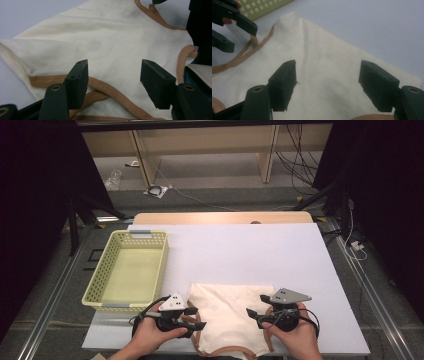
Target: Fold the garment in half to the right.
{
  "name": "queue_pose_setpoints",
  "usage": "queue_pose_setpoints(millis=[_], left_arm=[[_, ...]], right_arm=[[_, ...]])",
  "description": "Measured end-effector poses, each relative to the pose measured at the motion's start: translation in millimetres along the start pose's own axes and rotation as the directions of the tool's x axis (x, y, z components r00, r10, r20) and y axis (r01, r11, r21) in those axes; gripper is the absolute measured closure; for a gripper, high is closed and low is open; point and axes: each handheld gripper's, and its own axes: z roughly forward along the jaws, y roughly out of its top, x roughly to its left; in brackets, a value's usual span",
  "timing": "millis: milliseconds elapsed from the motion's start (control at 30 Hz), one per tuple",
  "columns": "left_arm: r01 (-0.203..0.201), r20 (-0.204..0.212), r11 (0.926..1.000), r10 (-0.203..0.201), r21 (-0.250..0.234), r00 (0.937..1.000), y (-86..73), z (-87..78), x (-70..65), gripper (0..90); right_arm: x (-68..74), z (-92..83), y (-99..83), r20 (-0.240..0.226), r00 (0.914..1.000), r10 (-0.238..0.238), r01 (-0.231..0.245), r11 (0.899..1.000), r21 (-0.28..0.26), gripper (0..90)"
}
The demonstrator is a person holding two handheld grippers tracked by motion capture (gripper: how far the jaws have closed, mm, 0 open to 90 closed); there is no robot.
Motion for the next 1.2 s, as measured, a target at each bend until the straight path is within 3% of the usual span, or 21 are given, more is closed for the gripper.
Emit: queue_pose_setpoints(millis=[300,533,1200], left_arm=[[0.029,-0.055,0.9993,-0.030,-0.025,0.9981,5.7,-2.9,1.6,41.2],[0.015,-0.061,0.9999,-0.014,0.006,0.9980,3.2,-5.2,-1.9,41.0],[0.018,-0.064,0.9998,-0.017,0.013,0.9978,-12.7,-19.8,-2.5,40.6]], right_arm=[[2.2,-1.4,0.5,-0.004,1.0000,0.000,0.000,1.000,-0.001,31.8],[4.0,7.4,8.4,-0.012,0.9999,-0.010,0.010,1.000,0.010,33.2],[16.8,72.1,66.7,-0.067,0.9928,-0.099,0.101,0.994,0.034,37.8]])
